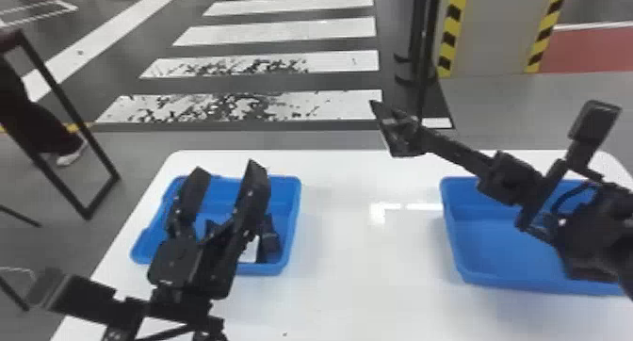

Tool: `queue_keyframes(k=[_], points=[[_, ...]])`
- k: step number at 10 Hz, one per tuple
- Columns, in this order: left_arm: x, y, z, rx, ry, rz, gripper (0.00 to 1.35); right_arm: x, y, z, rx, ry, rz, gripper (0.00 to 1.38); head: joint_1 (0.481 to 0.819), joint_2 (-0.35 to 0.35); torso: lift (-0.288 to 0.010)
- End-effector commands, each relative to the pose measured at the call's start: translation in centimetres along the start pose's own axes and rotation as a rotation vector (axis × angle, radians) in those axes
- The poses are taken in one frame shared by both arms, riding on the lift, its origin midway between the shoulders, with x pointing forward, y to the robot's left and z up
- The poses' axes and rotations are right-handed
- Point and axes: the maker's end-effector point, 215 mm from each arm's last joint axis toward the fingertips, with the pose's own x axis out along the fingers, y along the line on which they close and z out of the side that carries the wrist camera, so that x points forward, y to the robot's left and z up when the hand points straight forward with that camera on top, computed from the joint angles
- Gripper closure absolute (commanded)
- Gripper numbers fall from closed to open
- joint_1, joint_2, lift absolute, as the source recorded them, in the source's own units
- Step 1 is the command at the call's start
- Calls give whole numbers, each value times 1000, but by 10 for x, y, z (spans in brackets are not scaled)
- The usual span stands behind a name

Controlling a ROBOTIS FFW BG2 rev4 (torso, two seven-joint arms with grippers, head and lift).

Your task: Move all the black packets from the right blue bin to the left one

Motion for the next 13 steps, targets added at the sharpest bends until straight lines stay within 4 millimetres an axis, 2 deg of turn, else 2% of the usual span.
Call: queue_keyframes(k=[1, 4, 7, 10, 13], points=[[4, -12, -4, -36, 18, -20, 183, 16, 9, -13, 29, 20, 47, 1173, 640, 156, -140], [7, -24, -20, -61, 75, -47, 183, 43, 46, -52, 93, 77, 145, 1173, 649, 185, -140], [6, -21, -24, -12, 91, -47, 183, 58, 74, -81, 155, 114, 203, 1173, 667, 229, -140], [6, -22, -30, 28, 116, -56, 183, 66, 90, -98, 157, 151, 228, 1173, 684, 273, -140], [7, -27, -32, 21, 122, -66, 183, 68, 91, -102, 156, 163, 227, 1173, 692, 285, -140]])
